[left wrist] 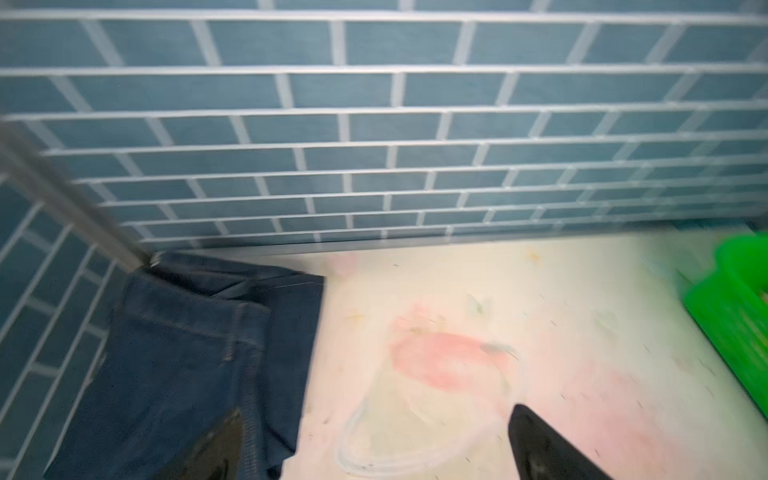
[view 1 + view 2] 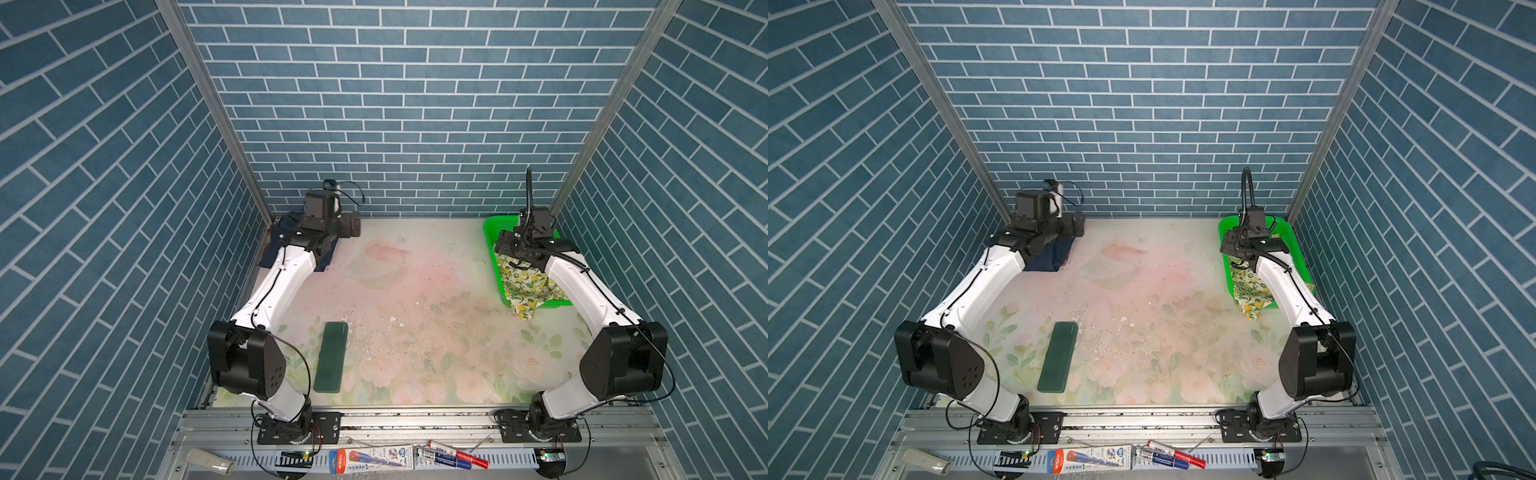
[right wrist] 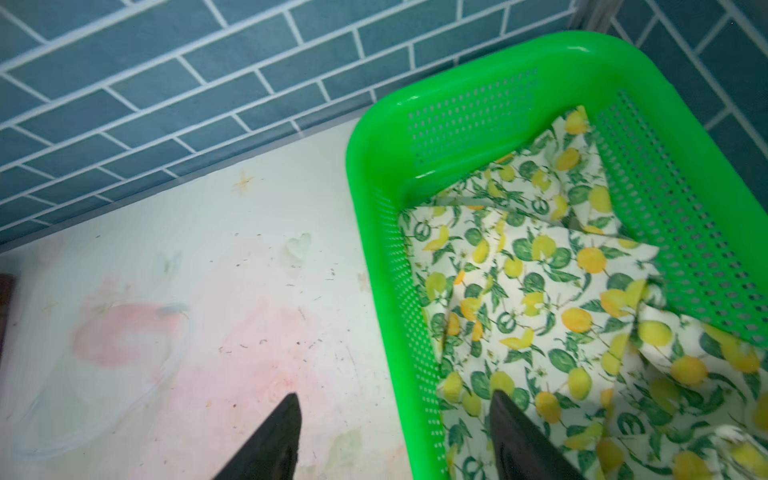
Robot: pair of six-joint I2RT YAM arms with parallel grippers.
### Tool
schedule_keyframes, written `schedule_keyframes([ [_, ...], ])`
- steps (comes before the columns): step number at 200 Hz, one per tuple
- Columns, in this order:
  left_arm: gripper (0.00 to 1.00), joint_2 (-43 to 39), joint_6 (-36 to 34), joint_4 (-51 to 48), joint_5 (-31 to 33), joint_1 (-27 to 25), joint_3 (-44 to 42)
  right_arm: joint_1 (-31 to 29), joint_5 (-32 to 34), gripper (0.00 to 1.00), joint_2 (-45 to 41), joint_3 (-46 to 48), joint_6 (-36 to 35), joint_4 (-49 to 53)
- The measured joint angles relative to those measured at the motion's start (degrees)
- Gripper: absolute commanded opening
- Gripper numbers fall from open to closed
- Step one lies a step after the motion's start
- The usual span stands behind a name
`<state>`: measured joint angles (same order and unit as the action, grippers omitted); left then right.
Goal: Fold and stack the skirts
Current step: 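Grasp the lemon-print skirt in the green basket with the right gripper while the left withdraws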
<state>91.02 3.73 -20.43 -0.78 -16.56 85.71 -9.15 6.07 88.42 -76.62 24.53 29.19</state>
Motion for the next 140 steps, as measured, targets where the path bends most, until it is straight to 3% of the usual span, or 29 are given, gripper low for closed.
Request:
schedule_keyframes([
  [58, 1.0, 0.1, -9.4, -7.5, -12.3, -14.8, -1.5, 6.1, 1.3, 0.7, -3.6, 10.4, 3.6, 2.9],
  [140, 1.0, -3.7, -10.0, -7.3, -19.3, -20.5, -7.1, 10.3, 0.9, 0.69, -7.4, 17.2, 7.2, 3.2],
])
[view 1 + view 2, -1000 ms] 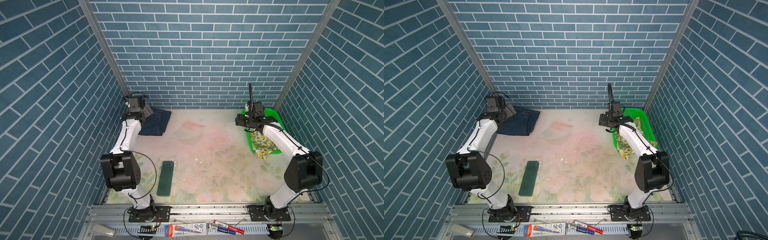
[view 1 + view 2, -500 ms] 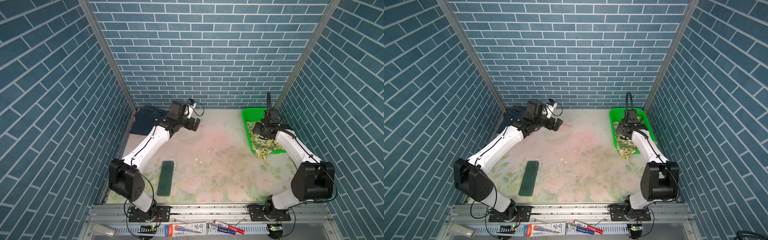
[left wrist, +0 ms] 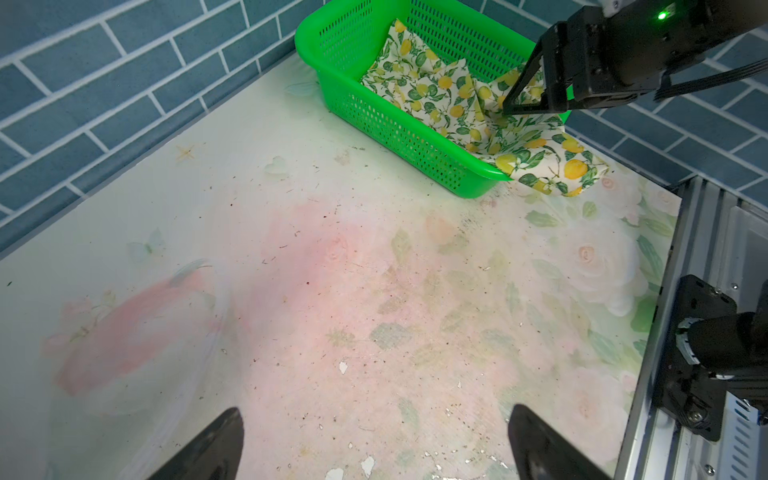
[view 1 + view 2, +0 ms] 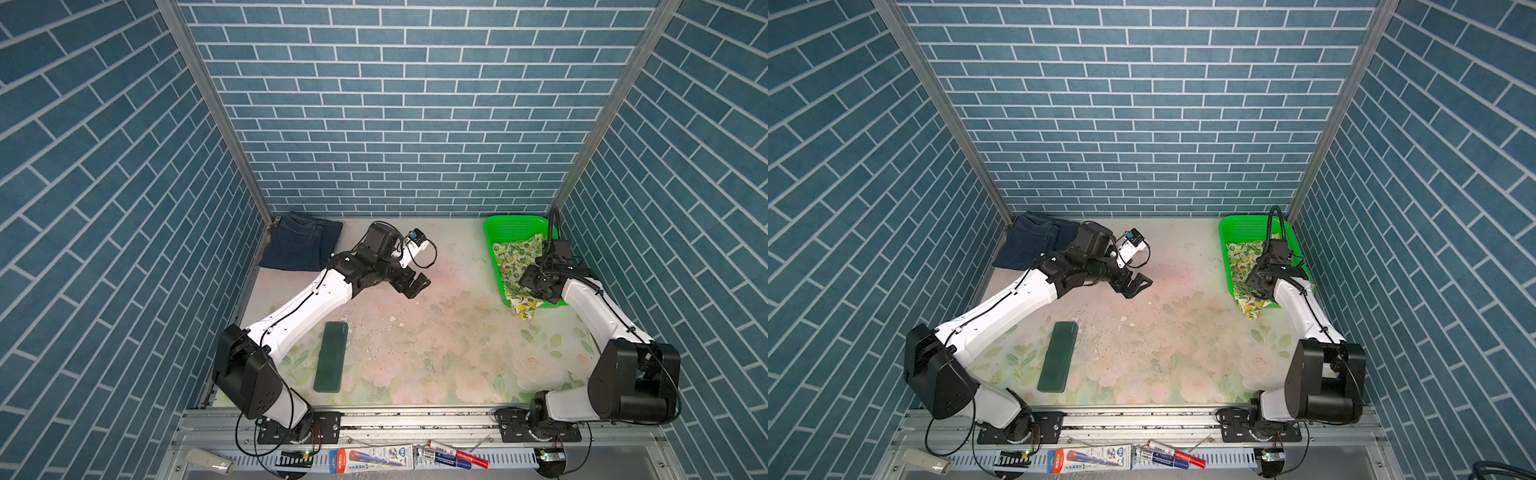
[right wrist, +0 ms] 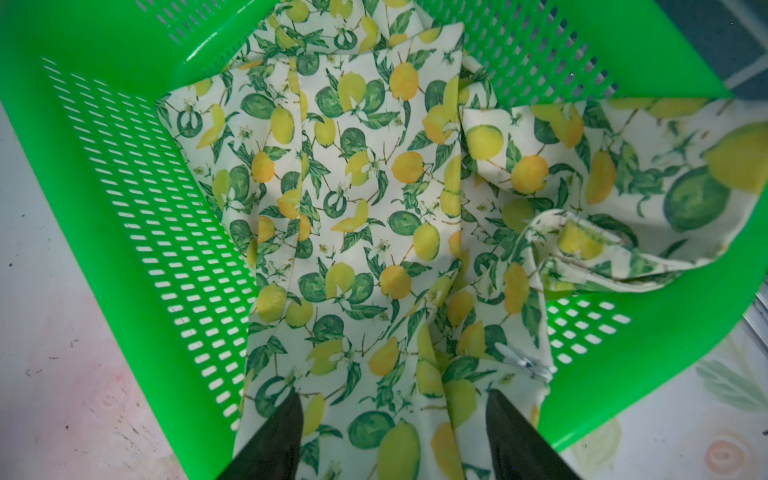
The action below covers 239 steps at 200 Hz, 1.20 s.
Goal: Fold and stack the skirts
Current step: 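Grasp the lemon-print skirt in the green basket with the right gripper while the left withdraws, then lift the lemon-print skirt from the basket with the right gripper onto the table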
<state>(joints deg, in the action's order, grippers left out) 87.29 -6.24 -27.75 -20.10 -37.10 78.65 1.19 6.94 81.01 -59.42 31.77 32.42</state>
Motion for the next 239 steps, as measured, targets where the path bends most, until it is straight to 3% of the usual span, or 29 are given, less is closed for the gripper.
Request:
schedule_keyframes([
  [17, 1.0, -0.1, 0.5, 0.8, -0.1, 0.0, -0.6, 0.5, -0.9, 0.65, 0.2, 0.9, 0.1, -0.4],
  [44, 1.0, -0.1, 0.9, 1.4, 0.3, 0.0, -0.8, 0.9, -2.6, 0.44, 2.6, 1.2, 0.7, -2.1],
  [75, 0.99, -0.4, 1.1, 1.8, 1.5, 0.0, -0.8, 1.1, -4.9, 0.0, 5.9, 1.2, 1.7, -3.6],
  [148, 1.0, -2.3, 2.4, 3.6, 1.6, 2.6, -2.0, 1.1, -4.5, 0.0, 1.3, -2.8, 0.4, -2.9],
  [203, 1.0, -2.9, 6.6, 7.4, -0.8, 13.4, -3.7, 0.0, -4.4, 0.0, -6.2, -12.5, -2.4, -5.1],
  [239, 1.0, -3.1, 10.0, 10.0, -1.4, 20.5, -4.6, -6.0, -3.6, 0.0, -6.7, -18.9, -4.8, -7.2],
])
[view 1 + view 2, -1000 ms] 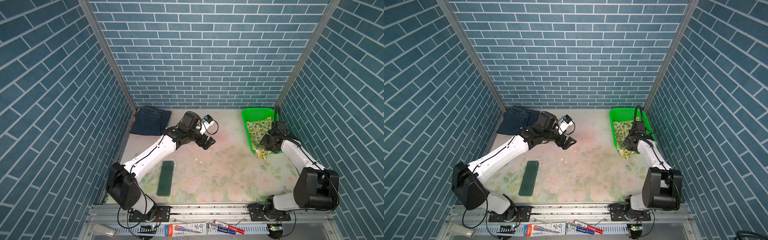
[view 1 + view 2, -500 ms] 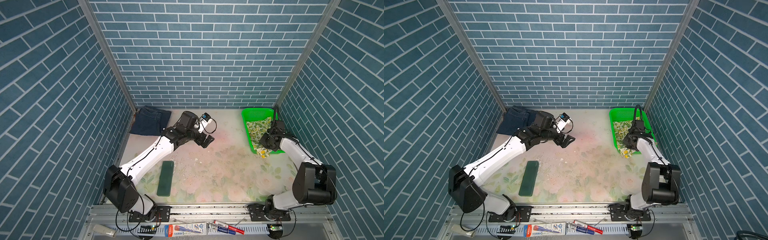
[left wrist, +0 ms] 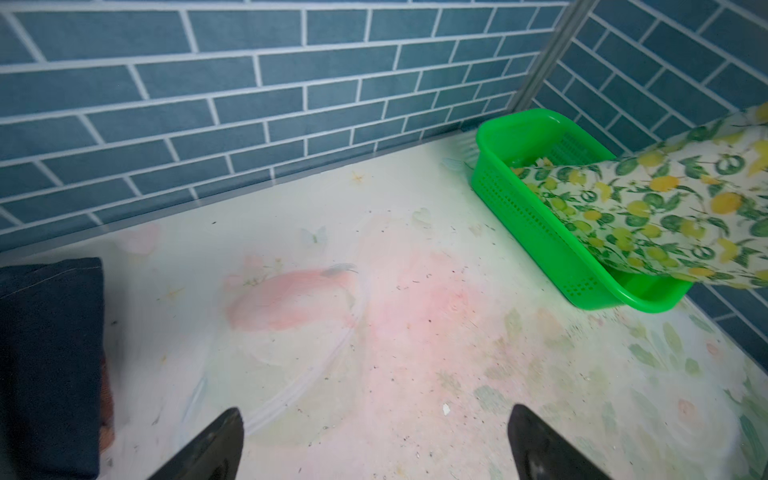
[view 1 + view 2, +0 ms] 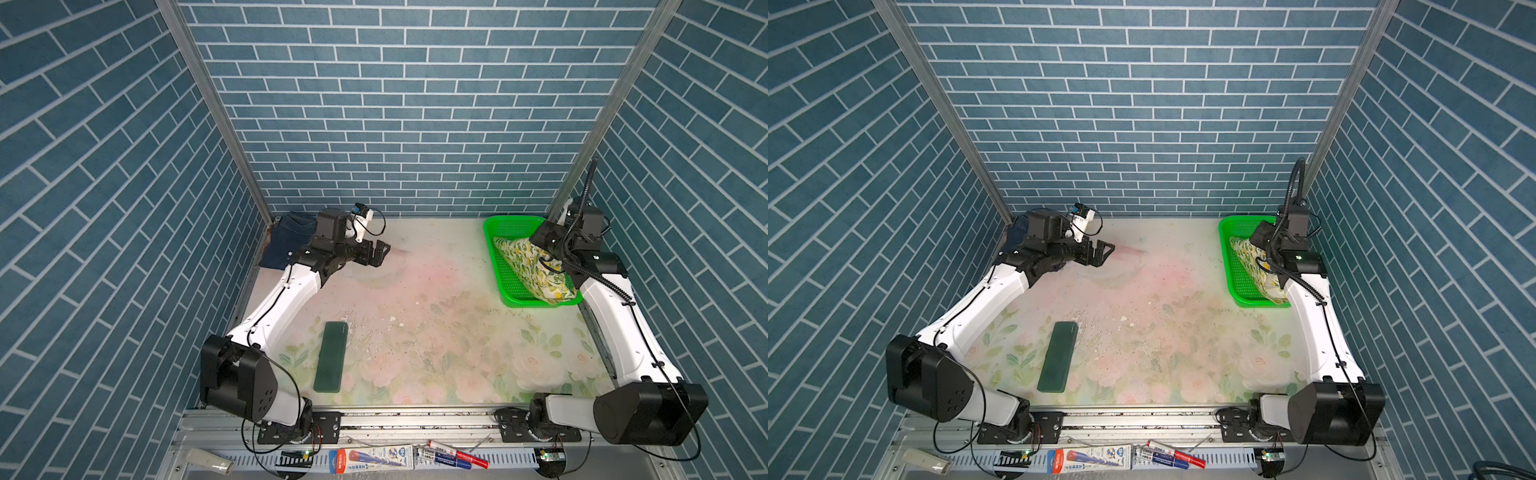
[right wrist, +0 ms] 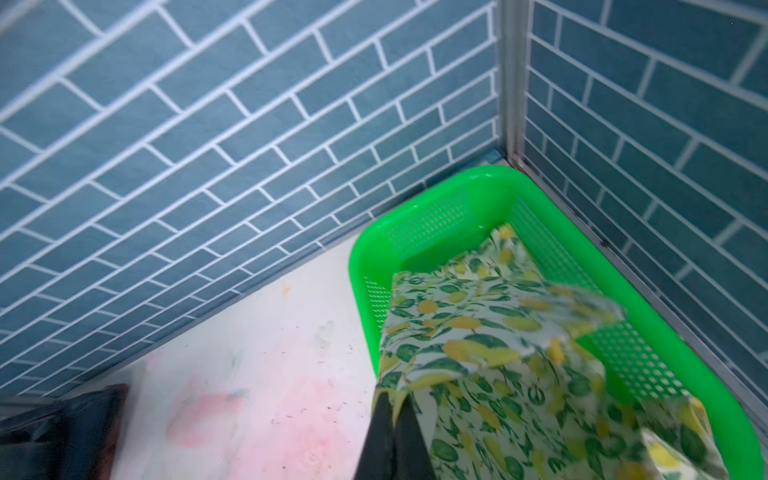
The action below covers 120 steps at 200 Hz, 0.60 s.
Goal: Fold and stack the skirts
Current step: 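Lift the lemon-print skirt from the basket with the right gripper onto the table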
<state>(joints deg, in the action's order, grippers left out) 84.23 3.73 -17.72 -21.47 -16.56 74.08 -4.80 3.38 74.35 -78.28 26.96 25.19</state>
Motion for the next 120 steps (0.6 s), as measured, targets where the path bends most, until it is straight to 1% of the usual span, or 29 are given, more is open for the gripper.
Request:
schedule_keyframes([
  [38, 1.0, -0.3, 3.3, 3.1, -1.0, 4.7, -1.3, -9.8, 1.2, 0.0, 1.1, -8.9, -3.1, -2.6],
  [68, 1.0, -0.9, 5.4, 4.6, -1.8, 7.6, -1.9, -16.6, 1.0, 0.0, 5.4, -18.1, -5.0, -5.0],
  [96, 1.0, -1.4, 7.3, 6.8, -2.4, 10.0, -2.6, -21.3, 0.6, 0.0, 11.4, -27.0, -6.6, -7.0],
  [120, 1.0, -1.7, 8.7, 8.2, -2.9, 11.6, -3.4, -23.5, -0.4, 0.0, 15.9, -33.0, -7.0, -7.9],
])
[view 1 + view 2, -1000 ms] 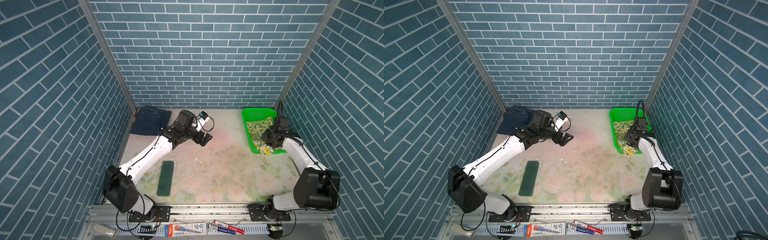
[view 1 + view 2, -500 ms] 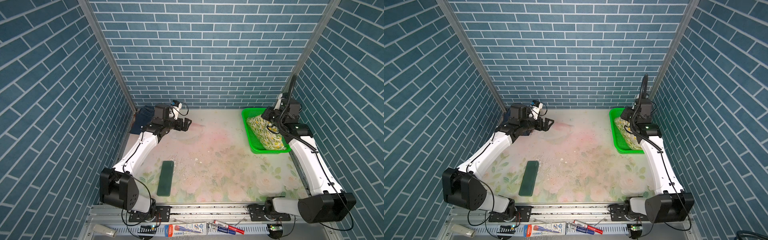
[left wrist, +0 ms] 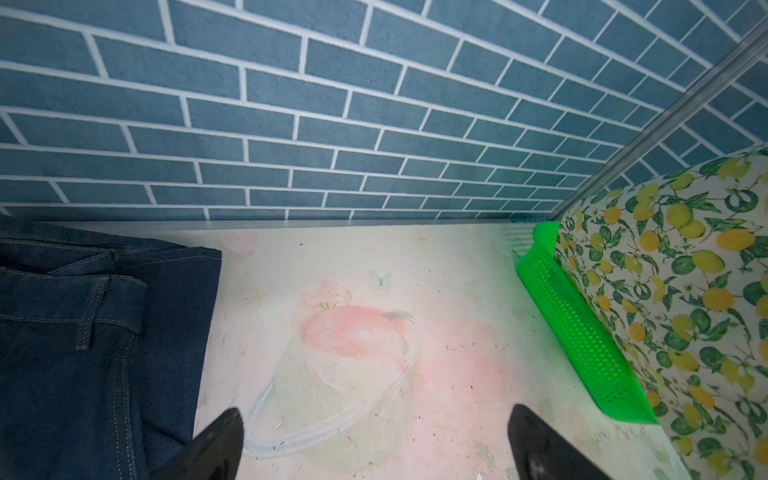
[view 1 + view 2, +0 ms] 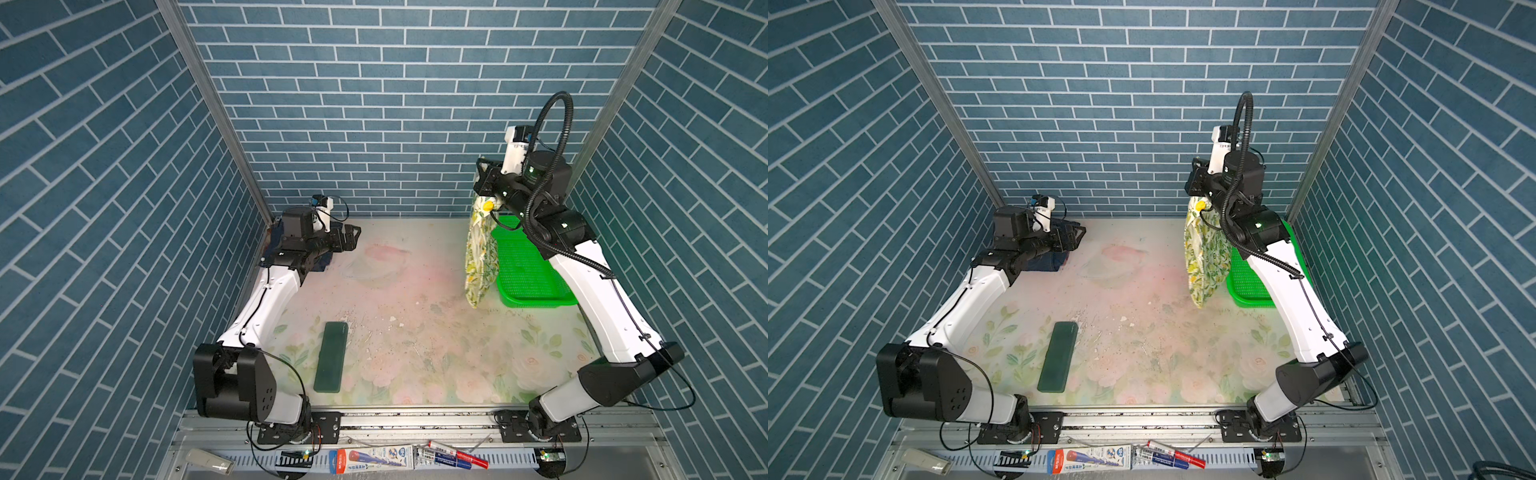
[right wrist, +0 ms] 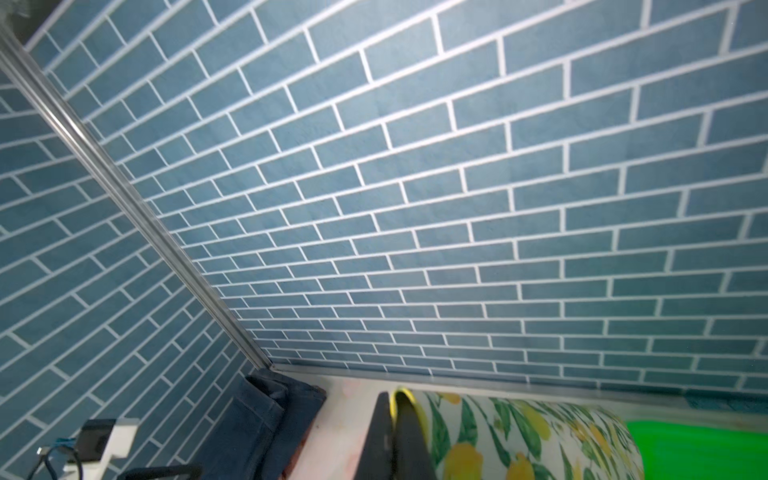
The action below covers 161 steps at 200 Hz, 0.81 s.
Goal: Fold and stack the skirts
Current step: 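Lift the lemon-print skirt from the basket with the right gripper onto the table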
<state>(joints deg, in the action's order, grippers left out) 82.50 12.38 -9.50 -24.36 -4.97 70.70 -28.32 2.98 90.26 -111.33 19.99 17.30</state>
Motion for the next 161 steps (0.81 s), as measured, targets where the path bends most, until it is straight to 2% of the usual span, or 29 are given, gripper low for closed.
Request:
schedule_keyframes([
  [47, 1.0, 0.0, 1.9, 1.4, -1.0, 1.4, -0.3, -0.3, 3.8, 0.0, 2.1, -0.1, 0.0, -0.5],
  [84, 1.0, 0.0, 3.4, 2.0, -2.1, 1.5, -0.3, 0.0, 8.9, 0.0, -0.4, 13.9, 0.4, -1.6],
  [126, 1.0, 0.1, 4.7, 4.1, -3.7, 1.1, -0.8, 0.8, 10.3, 0.0, 0.7, 29.1, 4.0, -0.8],
  [161, 1.0, 0.3, 1.0, 2.1, -1.0, -4.3, -1.0, 1.1, 10.4, 0.01, 2.3, 34.7, 7.4, -0.6],
])
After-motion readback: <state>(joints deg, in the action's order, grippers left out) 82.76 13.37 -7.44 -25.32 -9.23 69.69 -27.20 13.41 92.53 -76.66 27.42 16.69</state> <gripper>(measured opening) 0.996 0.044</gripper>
